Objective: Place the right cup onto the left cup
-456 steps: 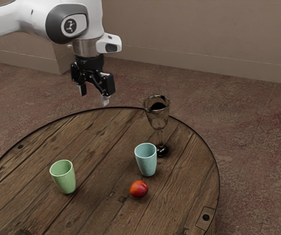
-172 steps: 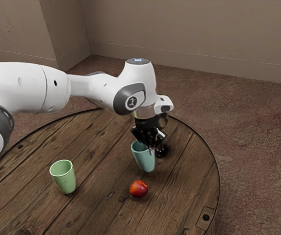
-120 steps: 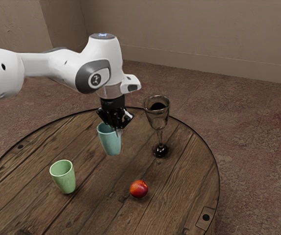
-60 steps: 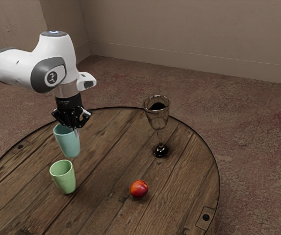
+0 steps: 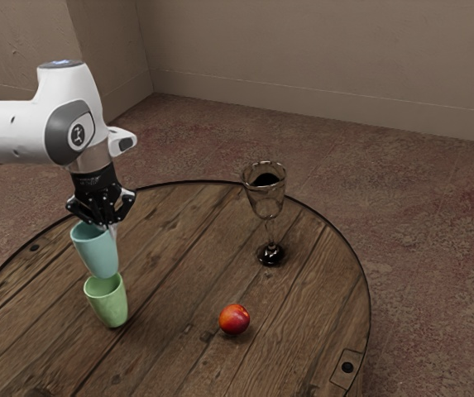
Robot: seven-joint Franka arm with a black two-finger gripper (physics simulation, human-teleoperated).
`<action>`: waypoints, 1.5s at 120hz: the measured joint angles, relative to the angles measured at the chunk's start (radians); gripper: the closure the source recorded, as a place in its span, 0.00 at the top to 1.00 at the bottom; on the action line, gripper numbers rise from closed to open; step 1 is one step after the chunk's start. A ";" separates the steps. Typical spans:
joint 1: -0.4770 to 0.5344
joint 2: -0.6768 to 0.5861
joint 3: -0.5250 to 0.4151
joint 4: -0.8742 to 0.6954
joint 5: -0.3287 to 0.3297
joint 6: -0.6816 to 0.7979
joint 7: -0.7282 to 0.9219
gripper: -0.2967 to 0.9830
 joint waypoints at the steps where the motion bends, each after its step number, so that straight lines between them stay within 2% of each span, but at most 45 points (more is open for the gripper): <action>1: 0.005 -0.003 -0.004 -0.001 -0.004 0.000 0.000 0.15; 29: 0.098 -0.059 -0.068 -0.024 -0.083 -0.010 0.014 0.15; 48: 0.110 -0.079 -0.077 -0.046 -0.110 -0.016 0.021 0.15; 80: 0.188 -0.070 -0.159 -0.051 -0.137 -0.002 0.030 0.16; 106: 0.182 -0.075 -0.158 -0.041 -0.150 -0.003 0.037 0.50; 129: 0.136 -0.076 -0.114 -0.032 -0.149 -0.013 0.041 0.66; 141: 0.021 -0.048 -0.016 -0.023 -0.126 -0.019 0.044 0.70; 150: -0.149 0.007 0.125 -0.015 -0.086 -0.022 0.045 0.72; 163: -0.545 0.154 0.465 0.052 0.043 -0.025 0.050 0.74; 173: -0.913 0.226 0.785 0.128 0.155 -0.046 0.055 0.75; 180: -1.081 0.268 0.932 0.191 0.208 -0.067 0.065 0.75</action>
